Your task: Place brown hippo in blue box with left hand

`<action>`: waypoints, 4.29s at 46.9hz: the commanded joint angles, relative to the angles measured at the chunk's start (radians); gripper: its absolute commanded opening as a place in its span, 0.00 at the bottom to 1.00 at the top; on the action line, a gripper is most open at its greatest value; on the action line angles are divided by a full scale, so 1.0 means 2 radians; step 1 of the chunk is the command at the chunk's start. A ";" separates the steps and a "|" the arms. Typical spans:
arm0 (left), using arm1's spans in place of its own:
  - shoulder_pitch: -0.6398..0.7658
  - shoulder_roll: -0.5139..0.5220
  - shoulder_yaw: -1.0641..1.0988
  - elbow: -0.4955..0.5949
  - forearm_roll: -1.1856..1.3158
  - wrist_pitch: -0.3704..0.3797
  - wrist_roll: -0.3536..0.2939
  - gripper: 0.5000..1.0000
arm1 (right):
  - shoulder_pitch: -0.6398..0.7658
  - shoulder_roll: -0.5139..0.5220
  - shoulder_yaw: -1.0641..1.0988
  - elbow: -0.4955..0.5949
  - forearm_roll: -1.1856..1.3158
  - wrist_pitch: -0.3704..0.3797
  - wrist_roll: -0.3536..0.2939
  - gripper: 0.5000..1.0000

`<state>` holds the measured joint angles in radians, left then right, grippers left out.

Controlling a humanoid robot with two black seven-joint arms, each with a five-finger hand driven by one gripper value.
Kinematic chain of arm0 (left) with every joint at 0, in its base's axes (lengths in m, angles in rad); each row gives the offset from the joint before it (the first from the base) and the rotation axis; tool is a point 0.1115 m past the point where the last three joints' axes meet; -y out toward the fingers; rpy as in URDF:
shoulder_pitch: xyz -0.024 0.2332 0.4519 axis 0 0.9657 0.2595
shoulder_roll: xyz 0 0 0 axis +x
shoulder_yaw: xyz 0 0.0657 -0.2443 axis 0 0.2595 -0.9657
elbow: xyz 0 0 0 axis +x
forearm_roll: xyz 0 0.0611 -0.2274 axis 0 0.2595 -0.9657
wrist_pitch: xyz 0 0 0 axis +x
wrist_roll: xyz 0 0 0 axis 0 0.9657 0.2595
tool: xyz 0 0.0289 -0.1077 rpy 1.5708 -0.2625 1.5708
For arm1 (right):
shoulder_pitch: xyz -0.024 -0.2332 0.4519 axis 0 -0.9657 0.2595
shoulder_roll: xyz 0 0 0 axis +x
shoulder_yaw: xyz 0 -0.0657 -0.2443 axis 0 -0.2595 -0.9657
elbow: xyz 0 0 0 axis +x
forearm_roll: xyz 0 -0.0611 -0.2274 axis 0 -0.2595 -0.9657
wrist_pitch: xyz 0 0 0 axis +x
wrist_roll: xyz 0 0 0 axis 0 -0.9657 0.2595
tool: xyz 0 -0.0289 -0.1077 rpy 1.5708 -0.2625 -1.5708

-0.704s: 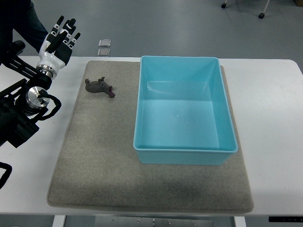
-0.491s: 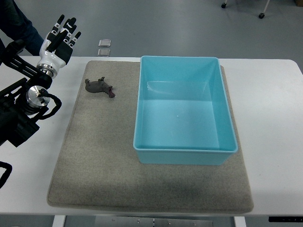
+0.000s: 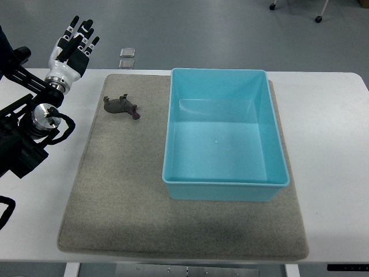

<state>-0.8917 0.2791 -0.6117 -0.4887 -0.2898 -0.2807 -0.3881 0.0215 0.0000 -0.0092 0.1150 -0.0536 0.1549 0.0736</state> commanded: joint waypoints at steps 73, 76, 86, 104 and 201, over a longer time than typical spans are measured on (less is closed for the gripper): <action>-0.036 0.028 0.009 0.001 0.430 0.015 0.000 0.97 | 0.000 0.000 0.000 0.000 0.000 0.000 0.000 0.87; -0.040 0.048 0.024 -0.019 0.449 0.015 0.002 0.97 | 0.000 0.000 0.000 0.000 0.000 0.000 0.000 0.87; -0.057 0.111 0.103 -0.105 0.507 0.018 0.018 0.97 | 0.000 0.000 0.000 0.000 0.000 0.000 0.000 0.87; -0.076 0.131 0.159 -0.134 0.676 0.028 0.069 0.95 | 0.000 0.000 0.000 0.000 0.000 0.000 0.000 0.87; -0.084 0.138 0.226 -0.172 0.712 0.056 0.136 0.59 | 0.000 0.000 0.000 0.000 0.000 0.000 0.000 0.87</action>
<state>-1.0603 0.5554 -0.1583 -0.8315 1.1351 -0.1688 -0.1265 0.0215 0.0000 -0.0092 0.1150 -0.0536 0.1549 0.0736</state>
